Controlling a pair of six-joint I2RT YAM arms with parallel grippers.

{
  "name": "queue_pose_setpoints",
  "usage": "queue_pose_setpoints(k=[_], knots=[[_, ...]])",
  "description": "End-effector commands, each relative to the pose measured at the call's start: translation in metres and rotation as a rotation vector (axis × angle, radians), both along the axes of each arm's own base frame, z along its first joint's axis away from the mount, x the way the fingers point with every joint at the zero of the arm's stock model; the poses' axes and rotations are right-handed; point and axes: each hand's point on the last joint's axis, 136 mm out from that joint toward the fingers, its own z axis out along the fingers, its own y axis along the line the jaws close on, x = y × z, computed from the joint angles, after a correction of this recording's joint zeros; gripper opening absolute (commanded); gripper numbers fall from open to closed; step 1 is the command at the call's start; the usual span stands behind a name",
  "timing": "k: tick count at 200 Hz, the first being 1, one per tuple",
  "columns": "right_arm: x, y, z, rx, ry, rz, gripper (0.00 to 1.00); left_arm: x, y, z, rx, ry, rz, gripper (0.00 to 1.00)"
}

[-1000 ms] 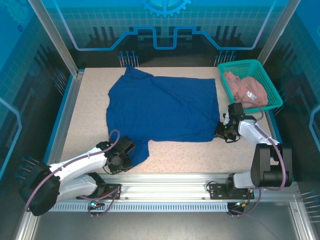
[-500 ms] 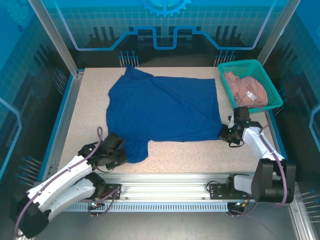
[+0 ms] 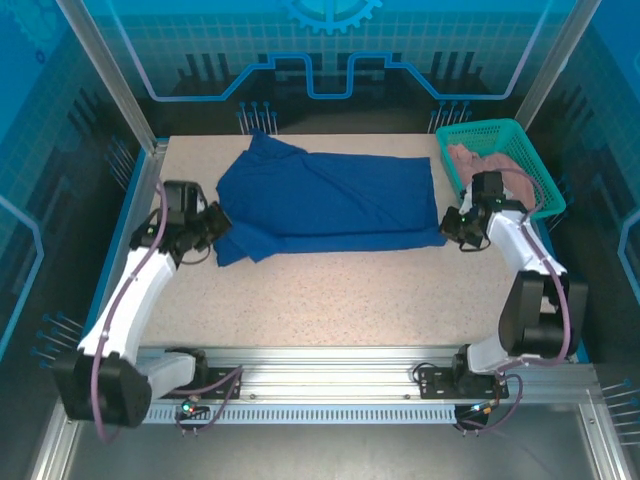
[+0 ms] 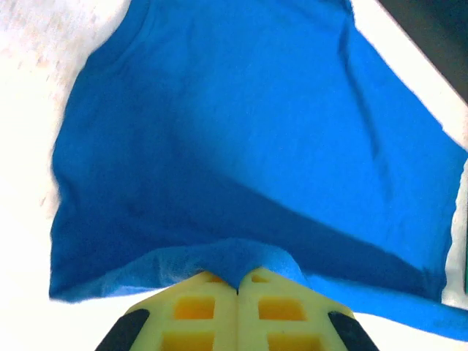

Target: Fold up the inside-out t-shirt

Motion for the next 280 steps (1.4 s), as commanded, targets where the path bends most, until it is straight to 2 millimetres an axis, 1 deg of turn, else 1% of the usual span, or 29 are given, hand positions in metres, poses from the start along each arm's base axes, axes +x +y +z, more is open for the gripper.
queue_pose_setpoints(k=[1, 20, 34, 46, 67, 100, 131, 160, 176, 194, 205, 215, 230, 240, 254, 265, 270, 274, 280], knots=[[0.023, -0.002, -0.001, -0.014, 0.007, 0.015, 0.02, 0.043, 0.003, 0.021, 0.012, -0.091, -0.041, 0.0], [0.043, -0.002, -0.006, -0.043, 0.022, 0.028, 0.02, 0.068, 0.009, 0.019, 0.03, -0.086, -0.023, 0.0], [0.055, -0.006, -0.016, -0.074, 0.048, 0.031, 0.02, 0.085, 0.012, 0.014, 0.041, -0.077, -0.019, 0.0], [0.064, -0.007, -0.022, -0.085, 0.065, 0.033, 0.02, 0.098, 0.015, 0.007, 0.05, -0.061, -0.017, 0.0], [0.078, -0.005, -0.03, -0.1, 0.081, 0.049, 0.02, 0.118, 0.018, -0.004, 0.055, -0.04, -0.019, 0.0], [0.093, 0.0, -0.04, -0.142, 0.1, 0.07, 0.02, 0.135, 0.018, -0.023, 0.053, -0.008, -0.023, 0.0], [0.105, 0.004, -0.047, -0.167, 0.115, 0.087, 0.02, 0.143, 0.022, -0.04, 0.059, 0.027, -0.021, 0.0], [0.119, 0.005, -0.057, -0.192, 0.129, 0.093, 0.05, 0.151, 0.026, -0.059, 0.07, 0.061, -0.013, 0.0], [0.131, 0.004, -0.061, -0.201, 0.129, 0.092, 0.09, 0.158, 0.027, -0.069, 0.068, 0.076, -0.015, 0.0], [0.143, 0.003, -0.064, -0.219, 0.132, 0.091, 0.18, 0.172, 0.028, -0.081, 0.071, 0.086, -0.014, 0.0], [0.149, 0.001, -0.063, -0.233, 0.132, 0.091, 0.23, 0.184, 0.028, -0.088, 0.071, 0.092, -0.017, 0.0], [0.153, -0.001, -0.059, -0.245, 0.126, 0.092, 0.25, 0.195, 0.03, -0.095, 0.072, 0.101, -0.017, 0.01], [0.157, 0.0, -0.046, -0.244, 0.099, 0.098, 0.27, 0.211, 0.031, -0.104, 0.064, 0.111, -0.015, 0.04], [0.156, 0.004, -0.036, -0.238, 0.075, 0.114, 0.28, 0.22, 0.032, -0.107, 0.055, 0.111, -0.011, 0.05], [0.15, 0.012, -0.024, -0.224, 0.044, 0.139, 0.29, 0.229, 0.039, -0.112, 0.063, 0.118, 0.005, 0.09], [0.142, 0.022, -0.015, -0.207, 0.019, 0.16, 0.3, 0.234, 0.046, -0.111, 0.076, 0.11, 0.02, 0.11], [0.137, 0.027, -0.013, -0.197, 0.01, 0.171, 0.3, 0.236, 0.051, -0.109, 0.084, 0.104, 0.031, 0.13], [0.134, 0.032, -0.011, -0.187, -0.001, 0.181, 0.31, 0.237, 0.055, -0.108, 0.092, 0.1, 0.037, 0.17], [0.128, 0.04, -0.009, -0.168, -0.013, 0.197, 0.32, 0.238, 0.061, -0.106, 0.104, 0.097, 0.047, 0.25]])
